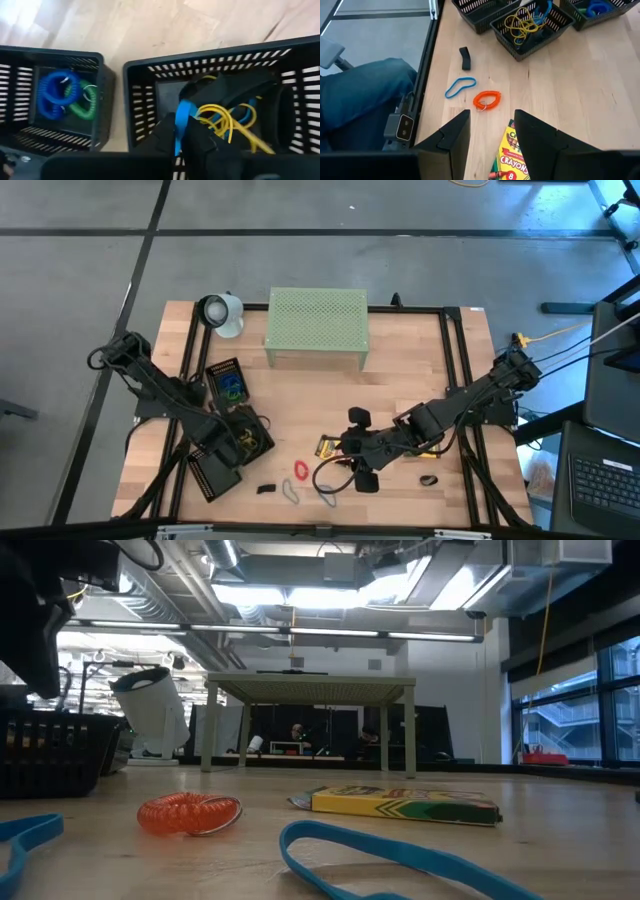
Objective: Pick & Place Office Desk Supplies
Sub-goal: Put the blue rubber band into the middle black bin, then put the black rubber band into the middle black bin
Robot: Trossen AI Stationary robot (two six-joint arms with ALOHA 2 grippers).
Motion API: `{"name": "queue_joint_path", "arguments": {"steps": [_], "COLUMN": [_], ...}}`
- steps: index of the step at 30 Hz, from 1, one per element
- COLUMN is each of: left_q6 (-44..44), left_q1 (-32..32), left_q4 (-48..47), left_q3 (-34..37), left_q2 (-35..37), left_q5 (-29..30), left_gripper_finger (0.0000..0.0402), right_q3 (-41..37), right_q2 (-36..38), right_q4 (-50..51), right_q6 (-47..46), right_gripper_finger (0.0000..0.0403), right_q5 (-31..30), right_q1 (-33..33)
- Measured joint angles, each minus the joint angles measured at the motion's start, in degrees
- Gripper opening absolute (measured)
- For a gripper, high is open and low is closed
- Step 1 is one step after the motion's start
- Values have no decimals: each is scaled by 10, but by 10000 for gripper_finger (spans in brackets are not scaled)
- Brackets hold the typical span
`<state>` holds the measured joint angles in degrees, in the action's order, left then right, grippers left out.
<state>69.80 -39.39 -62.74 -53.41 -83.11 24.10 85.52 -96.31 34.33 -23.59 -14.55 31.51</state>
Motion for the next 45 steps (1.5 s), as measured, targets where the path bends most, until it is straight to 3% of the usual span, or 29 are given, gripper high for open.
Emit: {"name": "queue_joint_path", "arguments": {"steps": [10,15,23,33,41,45], "left_q6": [0,-2,-30,-33,-210,-253], "left_q1": [0,0,10,23,23,23], "left_q4": [32,29,9,-35,-4,18], "left_q3": [0,0,0,0,0,0], "left_q2": [0,0,0,0,0,0], "left_q5": [-25,-22,-18,-18,-64,-74], "left_gripper_finger": [78,98,99,95,98,103], "right_q3": [0,0,0,0,0,0], "right_q2": [0,0,0,0,0,0], "right_q4": [5,61,177,186,186,185], "right_q6": [-10,-51,-167,-251,-287,-287], "right_gripper_finger": [155,155,155,155,155,155], "right_q5": [0,5,5,28,35,27], "right_q1": [0,4,24,85,132,147]}}
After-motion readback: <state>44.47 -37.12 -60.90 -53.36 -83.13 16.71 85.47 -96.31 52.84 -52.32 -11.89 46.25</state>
